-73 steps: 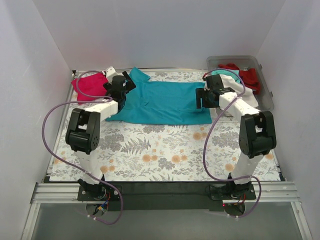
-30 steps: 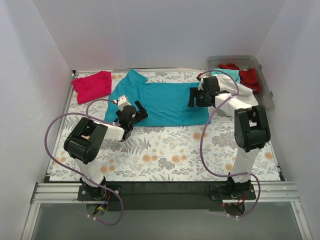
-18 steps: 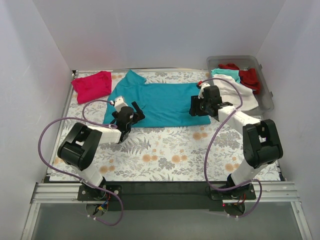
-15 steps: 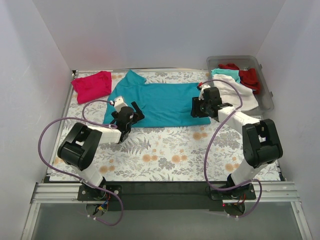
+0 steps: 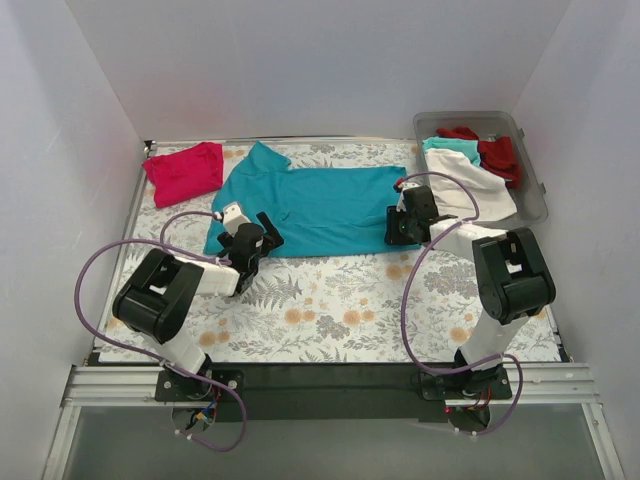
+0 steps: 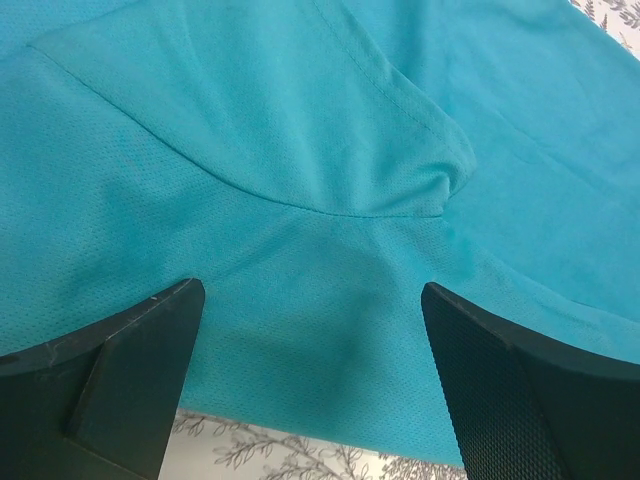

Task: Fold and stack the t-shirts
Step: Fold the tshirt

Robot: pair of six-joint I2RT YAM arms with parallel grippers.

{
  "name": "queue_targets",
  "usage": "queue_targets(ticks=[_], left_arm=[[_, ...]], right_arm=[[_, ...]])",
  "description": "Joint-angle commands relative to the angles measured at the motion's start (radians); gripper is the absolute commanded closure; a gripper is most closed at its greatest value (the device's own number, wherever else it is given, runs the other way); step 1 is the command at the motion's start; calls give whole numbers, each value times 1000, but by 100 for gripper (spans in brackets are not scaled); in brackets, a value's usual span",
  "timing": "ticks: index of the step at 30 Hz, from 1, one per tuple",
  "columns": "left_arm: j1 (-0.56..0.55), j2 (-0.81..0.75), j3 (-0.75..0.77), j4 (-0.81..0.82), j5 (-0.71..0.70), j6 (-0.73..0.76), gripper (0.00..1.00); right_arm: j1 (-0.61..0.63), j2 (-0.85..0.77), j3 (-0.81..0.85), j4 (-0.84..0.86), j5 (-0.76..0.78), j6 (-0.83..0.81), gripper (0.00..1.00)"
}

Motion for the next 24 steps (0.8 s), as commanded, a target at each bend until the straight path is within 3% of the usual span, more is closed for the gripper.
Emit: queue_targets(ticks=[1,8,12,19,24], left_arm=[[3,-34,-72,-108,-29,-53,16],[-30,-137,-146,-211,-16,-159,16],[-53,-197,-198,-324,-35,-250,16],[-144,-338,-228,-475,-58,-320,16],[-199,-478,-156,-633,-139,-321,16]], right_arm=[[11,-18,-96,-57,40,37,68],[22,-101,-211,-95,19,57,67],[34,-155,-272,-113,-89,56,66],[66,-295,-347,-215,-26,53,65],[112,-425,-312,-284,35,66,64]])
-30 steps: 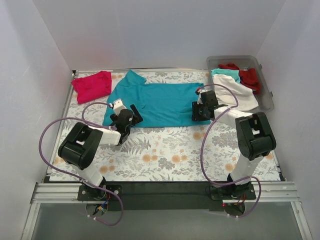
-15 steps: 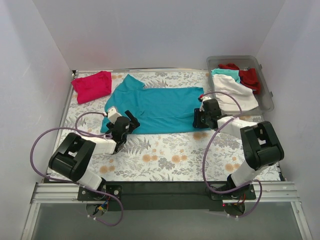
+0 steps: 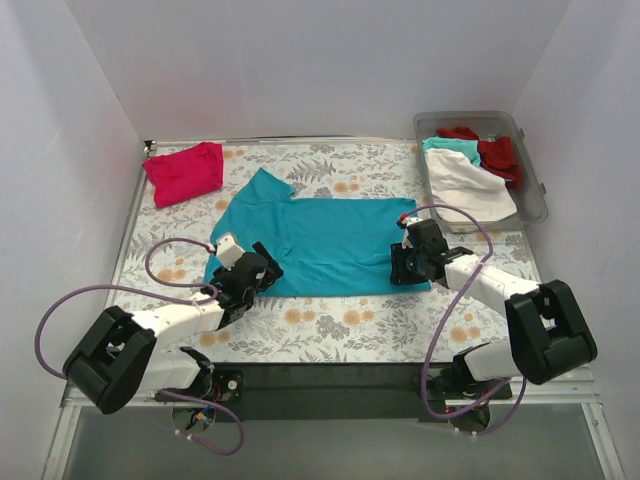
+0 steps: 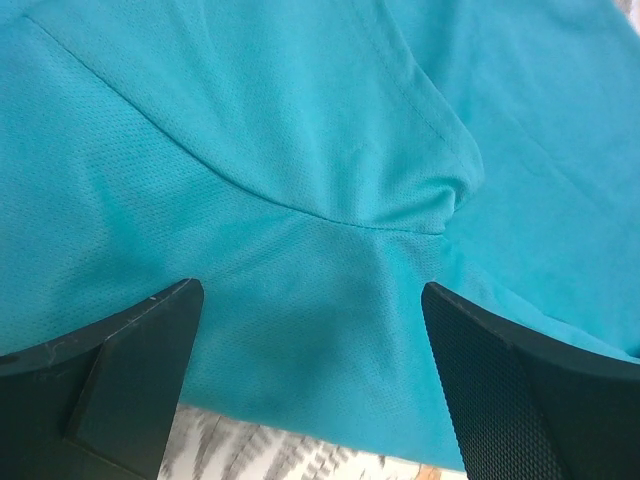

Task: Fold and stack the t-shirts
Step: Fold the tshirt

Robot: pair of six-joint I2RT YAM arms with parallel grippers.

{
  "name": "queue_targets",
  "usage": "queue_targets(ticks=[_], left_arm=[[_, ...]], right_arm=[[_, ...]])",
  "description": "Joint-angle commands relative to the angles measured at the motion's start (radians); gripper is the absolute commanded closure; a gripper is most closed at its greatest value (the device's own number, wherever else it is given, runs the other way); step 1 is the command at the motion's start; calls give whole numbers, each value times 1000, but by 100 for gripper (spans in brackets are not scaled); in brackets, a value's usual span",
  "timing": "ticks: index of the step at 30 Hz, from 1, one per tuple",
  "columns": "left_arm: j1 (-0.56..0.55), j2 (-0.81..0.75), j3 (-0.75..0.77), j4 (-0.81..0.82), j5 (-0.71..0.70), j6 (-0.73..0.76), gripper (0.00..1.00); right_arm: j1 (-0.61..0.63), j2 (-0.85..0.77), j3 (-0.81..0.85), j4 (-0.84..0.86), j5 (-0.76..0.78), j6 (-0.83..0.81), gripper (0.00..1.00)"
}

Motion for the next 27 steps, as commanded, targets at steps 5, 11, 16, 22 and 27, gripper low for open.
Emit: queue_targets(ticks=[5,11,16,22,27], left_arm=[[-21,-138,136,-289,-100,15,16],[-21,-45,184,-211,-192,61,13],[-16,130,245,-217,-211,70,13],[-16,190,194,-203,-199,32,13],[-16,169,121,-207,-150,-23,13]], right_arm=[[56,-143,35,-136,85,30,62],[58,-83,43,-67,135,36,62],[82,-23,0,12,148,55,65],[123,-18,-53,4,166,81,65],[148,-43,-83,-59,178,96,65]])
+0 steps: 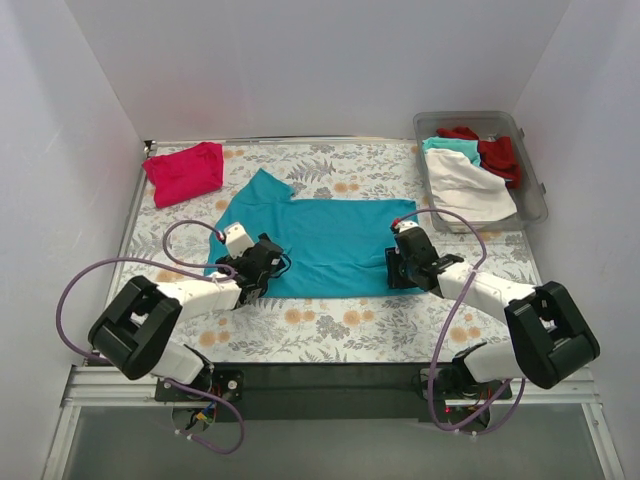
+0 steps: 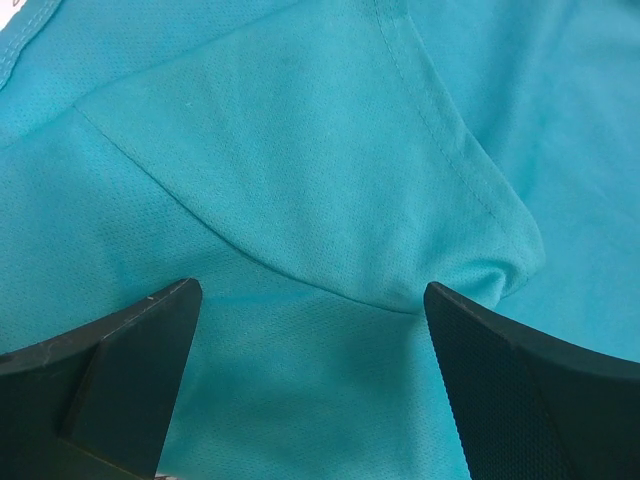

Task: Fold and stack the t-shirts
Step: Fold the tshirt

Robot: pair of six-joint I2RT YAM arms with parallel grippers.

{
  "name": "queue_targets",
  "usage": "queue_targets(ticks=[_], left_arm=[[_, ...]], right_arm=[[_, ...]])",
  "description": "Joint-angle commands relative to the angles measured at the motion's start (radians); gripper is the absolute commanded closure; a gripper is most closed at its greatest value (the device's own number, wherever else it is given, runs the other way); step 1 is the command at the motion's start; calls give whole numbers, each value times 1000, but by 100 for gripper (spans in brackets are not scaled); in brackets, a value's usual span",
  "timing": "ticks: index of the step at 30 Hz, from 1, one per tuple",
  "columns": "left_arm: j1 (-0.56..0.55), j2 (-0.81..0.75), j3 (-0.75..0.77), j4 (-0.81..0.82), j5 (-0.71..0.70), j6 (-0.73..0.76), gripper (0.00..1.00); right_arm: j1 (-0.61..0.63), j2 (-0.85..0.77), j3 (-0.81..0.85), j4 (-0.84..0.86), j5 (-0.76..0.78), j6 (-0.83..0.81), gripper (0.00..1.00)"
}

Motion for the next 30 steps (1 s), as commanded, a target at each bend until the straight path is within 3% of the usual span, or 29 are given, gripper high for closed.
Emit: queue_targets(ticks=[1,9,16,21,26,30], left_arm=[[2,-26,-70,-39,27,-61,13],[-15,-130,-136,-85,134,-108,12],[-35,-149,-154,-133,171,-138,12],[-59,-261,-173,-206,163,-172,12],[-61,-371,-78,-326,59,-151,12],[-61,-367,63,-332,-50,-82,11]], right_arm=[[26,-15,-47,-83,2,32,65],[69,-106,-117,-119,-110,64,63],[88,-175,-119,-158,-128,84,61],[97,-202,-94,-194,-98,79,60],[99,-256,-16,-202,-47,61,57],[97,-247,73,-158,-45,40,53]])
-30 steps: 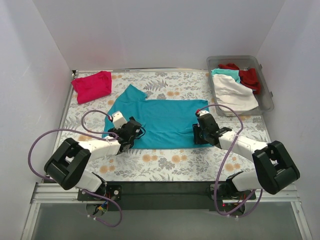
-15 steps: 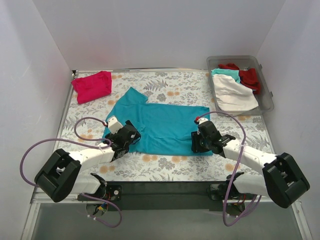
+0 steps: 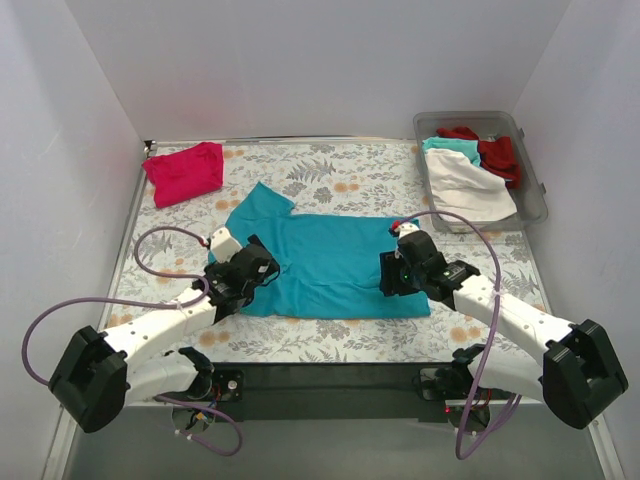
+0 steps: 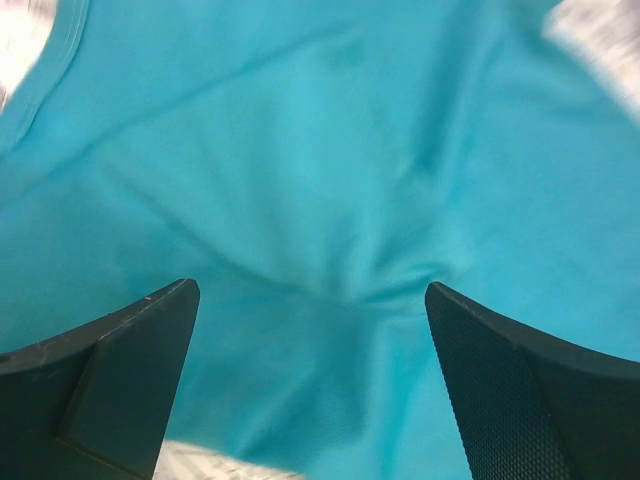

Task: Fold and stack the t-shirts
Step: Fold the tshirt

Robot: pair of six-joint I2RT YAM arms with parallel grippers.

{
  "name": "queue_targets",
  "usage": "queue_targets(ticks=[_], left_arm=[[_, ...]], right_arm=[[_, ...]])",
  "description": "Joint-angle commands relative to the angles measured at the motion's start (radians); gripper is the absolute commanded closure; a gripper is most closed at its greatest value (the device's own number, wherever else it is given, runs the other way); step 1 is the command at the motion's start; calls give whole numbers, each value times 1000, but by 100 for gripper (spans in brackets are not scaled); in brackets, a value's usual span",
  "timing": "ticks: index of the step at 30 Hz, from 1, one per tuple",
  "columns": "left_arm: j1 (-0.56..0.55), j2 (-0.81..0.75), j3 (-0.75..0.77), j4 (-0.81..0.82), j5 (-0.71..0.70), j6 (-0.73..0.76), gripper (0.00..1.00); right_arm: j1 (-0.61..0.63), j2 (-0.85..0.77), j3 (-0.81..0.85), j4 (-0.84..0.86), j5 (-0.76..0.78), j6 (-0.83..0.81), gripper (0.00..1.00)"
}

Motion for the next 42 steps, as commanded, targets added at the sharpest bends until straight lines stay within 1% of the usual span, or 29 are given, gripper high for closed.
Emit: queue_targets(ticks=[1,2,4,5,7,8,9,10,11,12,13,15,16,18,19,22,29,34,41,42], left_arm=[[-2,-4,143,-20,-154,68,10],[-2,39,204,3,-174,135,9],[7,100,266,92,-246,226,8],[17,167,324,128,-247,324,7],[74,243,386,242,-224,401,8],[97,316,438,288,-163,445,8],[144,356,467,337,-129,505,8],[163,446,499,375,-100,529,9],[186,494,542,383,-96,548,9],[194,543,620,380,-96,585,9],[202,630,662,382,-98,598,9],[215,706,752,405,-83,627,11],[220,776,778,408,-76,644,11],[231,841,837,405,-67,654,12],[234,897,881,403,-64,664,13],[242,987,965,376,-61,668,14],[271,1105,1061,353,-35,659,18],[298,1146,1073,353,0,641,22],[320,1206,1107,345,23,636,33],[321,1211,1108,345,25,636,40]], right_arm=[[6,-8,99,53,15,-22,53],[6,1,107,75,9,-24,53],[7,12,108,106,-20,-33,52],[7,21,107,132,-30,-37,52],[7,41,98,150,-54,-39,52],[9,46,92,171,-63,-43,52],[9,50,84,181,-74,-45,52],[10,52,70,199,-82,-48,52],[12,53,64,205,-85,-50,52],[13,53,58,210,-85,-50,52],[14,50,52,215,-85,-50,52],[17,46,35,227,-85,-50,52],[18,41,33,230,-85,-51,52],[18,36,23,238,-85,-51,52],[21,30,19,239,-114,-53,52],[21,21,6,245,-109,-54,52],[23,4,-7,247,-111,-57,52],[24,9,-8,248,-111,-59,52],[24,15,-13,255,-106,-60,52],[24,16,-10,253,-103,-59,52]])
